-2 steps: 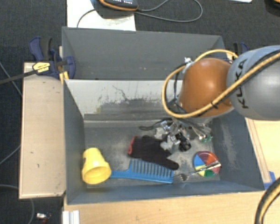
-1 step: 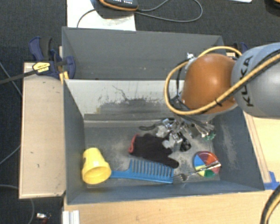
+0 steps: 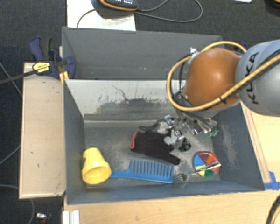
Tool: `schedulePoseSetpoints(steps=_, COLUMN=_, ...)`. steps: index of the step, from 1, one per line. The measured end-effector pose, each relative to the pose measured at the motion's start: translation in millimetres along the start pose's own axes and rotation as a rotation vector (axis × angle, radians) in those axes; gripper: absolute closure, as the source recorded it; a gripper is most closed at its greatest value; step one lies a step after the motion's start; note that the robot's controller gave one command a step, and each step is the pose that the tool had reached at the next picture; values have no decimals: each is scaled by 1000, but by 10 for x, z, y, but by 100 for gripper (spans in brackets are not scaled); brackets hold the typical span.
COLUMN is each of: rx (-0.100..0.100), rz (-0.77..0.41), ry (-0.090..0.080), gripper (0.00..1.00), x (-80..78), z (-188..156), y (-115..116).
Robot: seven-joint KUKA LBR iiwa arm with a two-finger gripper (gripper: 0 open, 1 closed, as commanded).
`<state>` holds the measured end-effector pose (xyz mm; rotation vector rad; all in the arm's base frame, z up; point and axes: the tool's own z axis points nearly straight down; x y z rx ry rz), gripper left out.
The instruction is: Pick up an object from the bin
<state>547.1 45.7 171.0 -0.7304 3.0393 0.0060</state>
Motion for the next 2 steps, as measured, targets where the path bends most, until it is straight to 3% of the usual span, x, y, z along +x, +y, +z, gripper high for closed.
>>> schedulePoseSetpoints(steps=2, rx=2, rz=3, ry=-6, gripper=100, x=-9, z=-89, y=-2)
